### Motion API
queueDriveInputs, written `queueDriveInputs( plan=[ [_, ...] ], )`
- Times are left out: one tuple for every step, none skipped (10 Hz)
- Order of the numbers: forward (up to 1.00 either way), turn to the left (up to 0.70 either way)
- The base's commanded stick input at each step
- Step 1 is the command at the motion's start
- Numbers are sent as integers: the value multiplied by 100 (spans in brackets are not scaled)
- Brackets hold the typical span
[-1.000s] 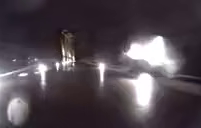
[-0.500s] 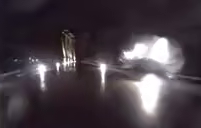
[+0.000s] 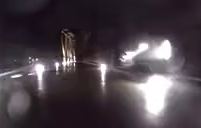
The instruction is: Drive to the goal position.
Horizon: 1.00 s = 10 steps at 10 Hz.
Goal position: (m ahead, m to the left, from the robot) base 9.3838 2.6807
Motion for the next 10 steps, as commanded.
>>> queueDriveInputs(
  plan=[
    [85,0],
    [85,2],
    [85,6],
    [85,7],
    [95,6],
    [100,3],
    [100,0],
    [100,0],
    [100,1],
    [100,18]
  ],
)
